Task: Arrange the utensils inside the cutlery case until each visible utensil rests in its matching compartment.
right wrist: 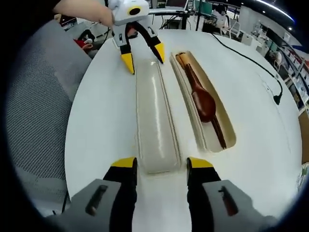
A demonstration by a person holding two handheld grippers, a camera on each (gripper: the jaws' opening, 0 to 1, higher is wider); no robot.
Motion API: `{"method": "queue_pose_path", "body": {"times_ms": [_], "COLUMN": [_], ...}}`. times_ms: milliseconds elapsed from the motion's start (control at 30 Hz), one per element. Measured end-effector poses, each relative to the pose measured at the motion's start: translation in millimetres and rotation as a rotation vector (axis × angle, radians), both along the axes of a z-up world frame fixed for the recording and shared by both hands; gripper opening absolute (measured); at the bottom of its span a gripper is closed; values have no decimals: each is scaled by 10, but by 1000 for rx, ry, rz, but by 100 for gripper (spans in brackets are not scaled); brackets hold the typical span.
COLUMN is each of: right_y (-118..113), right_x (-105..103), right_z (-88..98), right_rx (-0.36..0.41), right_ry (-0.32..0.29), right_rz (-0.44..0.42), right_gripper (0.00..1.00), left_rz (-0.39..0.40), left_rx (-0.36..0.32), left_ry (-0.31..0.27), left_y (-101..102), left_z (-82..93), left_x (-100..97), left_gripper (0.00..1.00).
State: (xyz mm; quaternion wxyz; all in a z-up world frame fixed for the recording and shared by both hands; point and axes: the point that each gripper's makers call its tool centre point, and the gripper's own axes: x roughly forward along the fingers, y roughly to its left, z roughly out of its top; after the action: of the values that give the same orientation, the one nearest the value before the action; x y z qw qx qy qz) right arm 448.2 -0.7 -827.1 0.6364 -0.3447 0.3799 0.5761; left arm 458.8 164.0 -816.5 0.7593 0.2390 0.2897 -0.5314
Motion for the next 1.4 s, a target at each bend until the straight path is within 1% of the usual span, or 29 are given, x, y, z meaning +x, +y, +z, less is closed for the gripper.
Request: {"method": "queue_pose_path", "body": {"times_ms": [33,167,267,367,567,667,700,733,800,867,900,933,967,1000,1033,1133,1167,1267,1300,1333,1367,1400], "right_y": [36,97,94,93,98,93,88,88,85,82,81,89,90,96,98,97,116,104,107,120,145,163], "right_x": [-18,6,16,1,-36,-82,-106,-109,-144,-197,-209,-219,-240,-255,-274,-344,-376,-462,-474,-501,-533,-557], "right_z": [-1,-8,-5,-8,-5,4,12,15,24,44,60,65,79,92,106,140,157,162,167,187,224,260], "right_rx": [5,-9,-4,-7,-32,-36,-38,-37,-28,-17,-7,4,21,33,49,68,91,98,105,120,141,159], "right_ry": [4,2,0,-4,5,40,61,69,114,185,229,264,314,345,393,498,550,629,642,667,706,731], "right_rz": [6,25,14,13,26,10,0,-4,-30,-87,-133,-159,-193,-221,-254,-315,-337,-362,-364,-367,-376,-379], "right_gripper": [37,37,36,34,34,34,34,34,34,34,34,34,34,34,34,34,34,34,34,34,34,34], "left_rz": [-16,-33,-23,-16,-37,-40,-49,-57,-64,-72,-77,-85,-89,-93,-98,-119,-140,-183,-199,-214,-223,-224], "left_rx": [3,10,3,-3,36,50,60,67,84,114,126,129,133,140,150,165,183,211,221,235,239,240], "left_ry": [-9,3,13,10,0,15,11,1,-15,-49,-74,-106,-126,-151,-180,-215,-240,-266,-281,-310,-330,-331], "left_y": [-15,-51,-48,-45,-34,-21,-10,0,28,56,62,55,51,50,42,17,4,-36,-60,-70,-93,-103], "left_z": [-4,-13,-29,-33,-35,-41,-42,-39,-35,-19,7,45,68,91,120,144,149,136,140,155,161,161], "left_x": [-8,-50,-44,-41,-77,-109,-130,-135,-139,-117,-101,-80,-65,-44,-21,3,18,12,11,31,44,45], "left_gripper": [43,42,42,42,42,44,44,44,44,42,41,41,41,42,42,42,42,41,40,38,38,37]}}
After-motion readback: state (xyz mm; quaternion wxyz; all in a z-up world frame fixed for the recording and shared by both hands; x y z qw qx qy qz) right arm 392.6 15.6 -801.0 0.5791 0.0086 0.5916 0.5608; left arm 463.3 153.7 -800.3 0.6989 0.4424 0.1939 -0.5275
